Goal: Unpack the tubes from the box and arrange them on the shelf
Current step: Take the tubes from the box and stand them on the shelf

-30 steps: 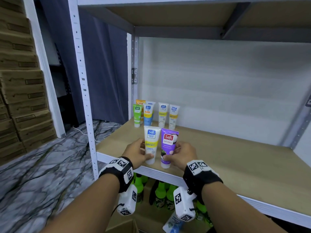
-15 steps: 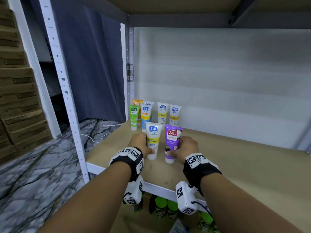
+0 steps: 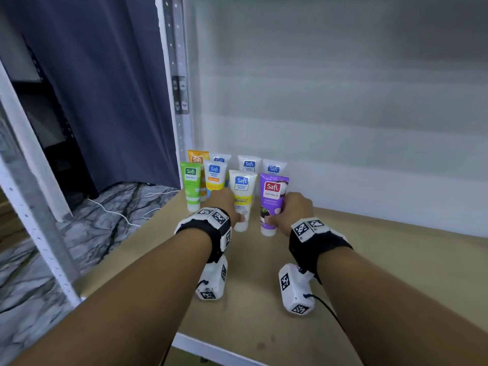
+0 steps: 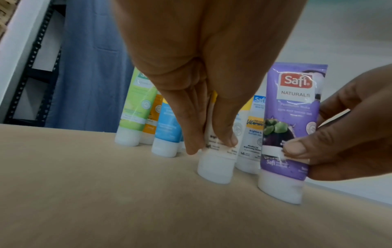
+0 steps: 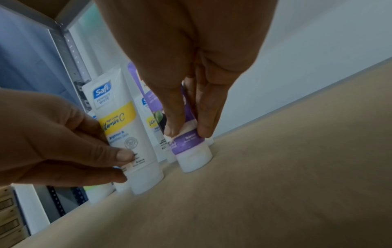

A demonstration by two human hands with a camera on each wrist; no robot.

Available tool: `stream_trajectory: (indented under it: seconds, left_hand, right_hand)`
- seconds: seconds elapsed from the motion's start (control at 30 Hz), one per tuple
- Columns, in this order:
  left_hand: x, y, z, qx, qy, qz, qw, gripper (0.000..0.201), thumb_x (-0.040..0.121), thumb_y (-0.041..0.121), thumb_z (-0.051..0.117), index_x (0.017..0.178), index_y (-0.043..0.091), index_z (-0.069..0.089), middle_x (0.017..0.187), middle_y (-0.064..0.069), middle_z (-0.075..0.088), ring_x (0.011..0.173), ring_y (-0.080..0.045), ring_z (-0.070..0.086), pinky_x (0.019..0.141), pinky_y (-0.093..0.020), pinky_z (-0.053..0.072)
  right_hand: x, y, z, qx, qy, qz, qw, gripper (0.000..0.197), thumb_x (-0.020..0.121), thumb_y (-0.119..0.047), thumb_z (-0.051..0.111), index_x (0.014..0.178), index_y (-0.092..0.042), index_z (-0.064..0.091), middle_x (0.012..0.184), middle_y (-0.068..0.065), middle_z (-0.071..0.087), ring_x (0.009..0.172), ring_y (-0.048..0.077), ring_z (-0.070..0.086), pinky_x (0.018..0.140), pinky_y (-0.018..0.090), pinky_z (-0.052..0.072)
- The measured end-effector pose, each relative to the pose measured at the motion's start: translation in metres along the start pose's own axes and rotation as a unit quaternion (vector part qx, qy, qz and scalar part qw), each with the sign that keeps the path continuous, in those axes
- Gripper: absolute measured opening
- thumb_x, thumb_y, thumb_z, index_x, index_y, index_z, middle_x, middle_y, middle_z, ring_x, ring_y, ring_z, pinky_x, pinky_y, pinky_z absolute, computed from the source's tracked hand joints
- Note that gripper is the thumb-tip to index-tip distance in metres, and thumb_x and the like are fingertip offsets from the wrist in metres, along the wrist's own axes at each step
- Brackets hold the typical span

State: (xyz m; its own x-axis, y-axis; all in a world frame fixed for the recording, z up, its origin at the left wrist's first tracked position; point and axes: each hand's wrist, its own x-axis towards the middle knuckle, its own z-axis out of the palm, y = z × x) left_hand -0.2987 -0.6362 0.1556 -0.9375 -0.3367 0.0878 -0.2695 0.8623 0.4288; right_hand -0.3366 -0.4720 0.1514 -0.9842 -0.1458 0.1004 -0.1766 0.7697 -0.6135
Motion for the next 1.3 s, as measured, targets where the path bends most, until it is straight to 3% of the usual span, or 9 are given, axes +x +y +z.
stream_trajectory:
  seconds: [0.5, 0.67, 0.73, 0.8, 1.0, 1.1, 1.17, 1.3]
  left_hand:
    - [0.024, 0.012, 0.005, 0.031, 0.013, -0.009, 0.999, 0.046, 0.082, 0.028, 0.074, 0.116, 0.003, 0.057, 0.12, -0.014, 0.062, 0.11, -0.028, 0.061, 0.085, -0.032, 0.05]
    - [0.011, 0.007, 0.005, 0.029, 0.01, -0.004, 1.0, 0.034, 0.088, 0.029, 0.067, 0.111, 0.005, 0.059, 0.114, -0.013, 0.064, 0.104, -0.029, 0.062, 0.077, -0.031, 0.048]
    - [0.001, 0.002, 0.0, 0.031, 0.006, 0.003, 1.0, 0.03, 0.088, 0.029, 0.066, 0.106, 0.005, 0.06, 0.109, -0.013, 0.064, 0.102, -0.029, 0.062, 0.075, -0.031, 0.046]
    - [-0.012, -0.005, -0.006, 0.04, 0.002, 0.007, 0.999, 0.032, 0.087, 0.033, 0.066, 0.105, 0.006, 0.061, 0.109, -0.013, 0.064, 0.102, -0.029, 0.061, 0.079, -0.034, 0.049]
    - [-0.075, -0.037, -0.026, 0.041, -0.008, 0.026, 0.999, 0.042, 0.086, 0.039, 0.063, 0.122, 0.018, 0.059, 0.123, -0.006, 0.061, 0.113, -0.025, 0.057, 0.097, -0.034, 0.047]
    - [-0.12, -0.05, -0.034, 0.051, -0.014, 0.03, 0.998, 0.044, 0.084, 0.039, 0.063, 0.124, 0.023, 0.059, 0.125, -0.006, 0.062, 0.115, -0.025, 0.058, 0.1, -0.035, 0.046]
    - [-0.155, -0.06, -0.038, 0.062, -0.018, 0.026, 0.998, 0.045, 0.084, 0.039, 0.062, 0.126, 0.025, 0.058, 0.127, -0.006, 0.061, 0.117, -0.027, 0.057, 0.1, -0.037, 0.046]
    - [-0.225, -0.085, -0.043, 0.057, -0.003, 0.013, 0.998, 0.042, 0.086, 0.036, 0.059, 0.126, 0.024, 0.057, 0.118, -0.009, 0.064, 0.112, -0.029, 0.059, 0.095, -0.037, 0.049]
  right_hand:
    - [0.032, -0.004, 0.011, 0.018, 0.011, 0.016, 1.0, 0.055, 0.07, -0.034, 0.084, 0.113, -0.01, 0.062, 0.112, 0.009, 0.067, 0.102, 0.023, 0.064, 0.073, 0.023, 0.043]
    - [0.022, -0.001, 0.008, 0.007, 0.007, 0.03, 0.999, 0.054, 0.064, -0.039, 0.086, 0.104, -0.01, 0.062, 0.103, 0.007, 0.069, 0.088, 0.02, 0.063, 0.056, 0.02, 0.036]
    - [0.012, 0.001, 0.005, -0.001, 0.004, 0.031, 1.0, 0.053, 0.065, -0.038, 0.085, 0.102, -0.009, 0.062, 0.096, 0.003, 0.066, 0.09, 0.02, 0.064, 0.064, 0.022, 0.039]
    - [-0.002, 0.0, 0.002, -0.013, 0.004, 0.024, 1.0, 0.048, 0.069, -0.037, 0.082, 0.101, -0.008, 0.061, 0.089, 0.002, 0.06, 0.086, 0.02, 0.06, 0.068, 0.023, 0.038]
    - [-0.059, -0.015, 0.002, -0.02, -0.019, -0.03, 0.999, 0.026, 0.074, -0.022, 0.075, 0.096, -0.009, 0.07, 0.099, 0.006, 0.069, 0.095, 0.023, 0.064, 0.072, 0.02, 0.042]
    - [-0.102, -0.027, 0.004, -0.006, -0.054, -0.049, 0.997, 0.027, 0.075, -0.022, 0.074, 0.099, -0.011, 0.07, 0.103, 0.004, 0.067, 0.099, 0.02, 0.063, 0.081, 0.018, 0.044]
    - [-0.133, -0.033, 0.01, -0.007, -0.08, -0.085, 0.993, 0.028, 0.074, -0.021, 0.074, 0.1, -0.01, 0.071, 0.104, 0.006, 0.07, 0.1, 0.022, 0.064, 0.09, 0.023, 0.047]
    - [-0.195, -0.046, 0.025, 0.01, -0.118, -0.139, 0.983, 0.028, 0.072, -0.02, 0.077, 0.097, -0.008, 0.072, 0.095, 0.005, 0.072, 0.09, 0.02, 0.067, 0.088, 0.026, 0.051]
